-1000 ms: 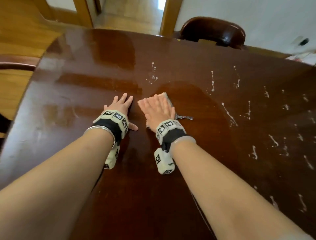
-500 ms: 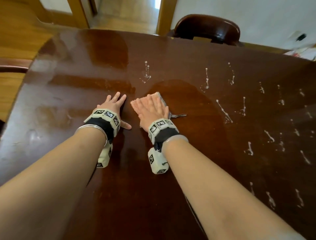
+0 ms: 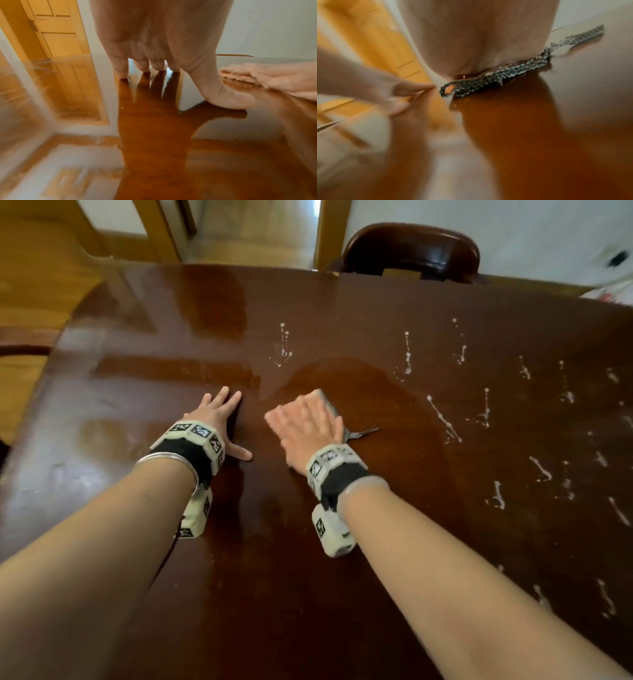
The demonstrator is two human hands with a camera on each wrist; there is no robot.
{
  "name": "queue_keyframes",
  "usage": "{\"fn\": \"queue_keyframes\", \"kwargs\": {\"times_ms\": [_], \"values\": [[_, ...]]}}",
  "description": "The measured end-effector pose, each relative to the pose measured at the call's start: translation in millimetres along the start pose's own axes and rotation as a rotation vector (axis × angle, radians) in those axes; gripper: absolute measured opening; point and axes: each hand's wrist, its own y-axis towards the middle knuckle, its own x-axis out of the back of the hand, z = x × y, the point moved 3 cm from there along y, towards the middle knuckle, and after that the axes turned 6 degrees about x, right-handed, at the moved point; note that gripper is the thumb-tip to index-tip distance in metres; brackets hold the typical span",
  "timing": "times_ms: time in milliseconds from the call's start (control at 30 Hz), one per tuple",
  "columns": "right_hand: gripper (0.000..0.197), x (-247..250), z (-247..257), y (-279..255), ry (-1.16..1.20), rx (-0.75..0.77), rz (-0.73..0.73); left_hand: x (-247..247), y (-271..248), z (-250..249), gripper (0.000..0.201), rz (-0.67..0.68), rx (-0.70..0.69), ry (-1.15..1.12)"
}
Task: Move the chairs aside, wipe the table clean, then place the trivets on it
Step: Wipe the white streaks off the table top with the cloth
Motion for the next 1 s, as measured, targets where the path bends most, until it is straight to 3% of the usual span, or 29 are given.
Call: {"fn": "queue_keyframes", "kwargs": {"times_ms": [100, 233, 333, 467, 567, 633, 700, 800, 900, 1000], "values": [[0.060, -9, -21, -29, -0.089, 0.130, 0.082, 0, 1, -1, 0.130, 0.014, 0.008, -0.001], [0.056, 11, -86, -34, 0.029, -0.131, 0.039, -1, 1, -1, 0.130, 0.000, 0.007, 0.001], [0.058, 17, -72, -15, 0.132, -0.242, -0.012, 0, 1, 0, 0.130, -0.005, 0.007, -0.009], [0.062, -9, -10, -27, 0.008, 0.007, 0.050, -1, 0, 0, 0.130, 0.003, 0.005, -0.019], [0.058, -13, -26, -43, -0.086, 0.140, 0.114, 0, -4, -1, 0.128, -0.001, -0.003, -0.020], [0.056, -1, -53, -44, -0.057, 0.034, 0.122, -1, -6, -1, 0.127, 0.005, -0.013, -0.023], [0.054, 13, -72, -35, 0.051, -0.171, 0.072, 0, -7, -1, 0.127, 0.018, -0.016, -0.041], [0.057, 24, -51, -9, 0.156, -0.303, 0.008, 2, -6, -2, 0.127, 0.023, -0.013, -0.061], [0.059, 14, -2, 5, 0.069, -0.095, 0.070, 6, 0, -1, 0.121, 0.018, -0.009, -0.064], [0.056, 8, -11, -1, -0.003, 0.021, 0.090, 17, 12, 2, 0.119, -0.001, -0.037, -0.045]]}}
